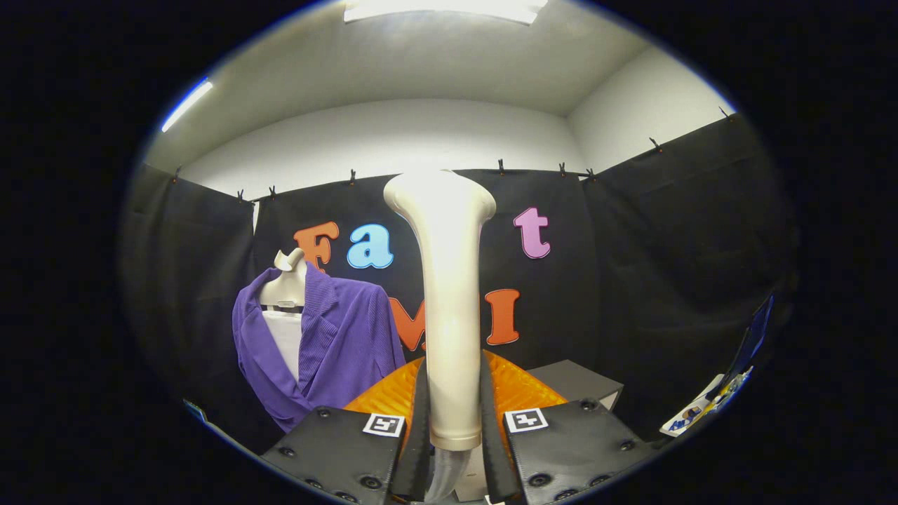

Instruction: Iron the clothes twice with a garment steamer, once on the left side and once on the right side.

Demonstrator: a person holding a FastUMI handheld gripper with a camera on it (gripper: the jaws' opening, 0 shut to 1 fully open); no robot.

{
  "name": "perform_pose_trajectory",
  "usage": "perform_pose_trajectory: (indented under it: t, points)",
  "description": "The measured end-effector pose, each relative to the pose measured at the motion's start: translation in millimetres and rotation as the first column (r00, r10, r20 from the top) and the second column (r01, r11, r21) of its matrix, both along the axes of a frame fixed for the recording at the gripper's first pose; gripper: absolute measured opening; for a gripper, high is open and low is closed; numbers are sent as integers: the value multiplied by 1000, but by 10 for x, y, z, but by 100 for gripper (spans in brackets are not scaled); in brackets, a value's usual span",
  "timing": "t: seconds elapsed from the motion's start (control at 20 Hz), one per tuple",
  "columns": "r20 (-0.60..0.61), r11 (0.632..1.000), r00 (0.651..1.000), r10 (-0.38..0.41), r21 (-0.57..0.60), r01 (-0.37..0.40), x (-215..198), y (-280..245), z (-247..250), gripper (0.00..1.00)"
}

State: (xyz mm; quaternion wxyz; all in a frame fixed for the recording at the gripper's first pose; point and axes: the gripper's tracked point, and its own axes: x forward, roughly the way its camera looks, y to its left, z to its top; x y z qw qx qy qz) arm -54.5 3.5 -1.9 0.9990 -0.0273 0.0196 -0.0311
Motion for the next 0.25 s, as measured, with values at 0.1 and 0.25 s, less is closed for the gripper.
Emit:
perform_pose_trajectory:
  t: [0.1, 0.25]
  points:
    - [3, 1000, 1000, -5, -5, 5, 9, 14, -4, 39]
    - [1, 1000, 1000, -9, -7, 9, 10, 32, -23, 39]
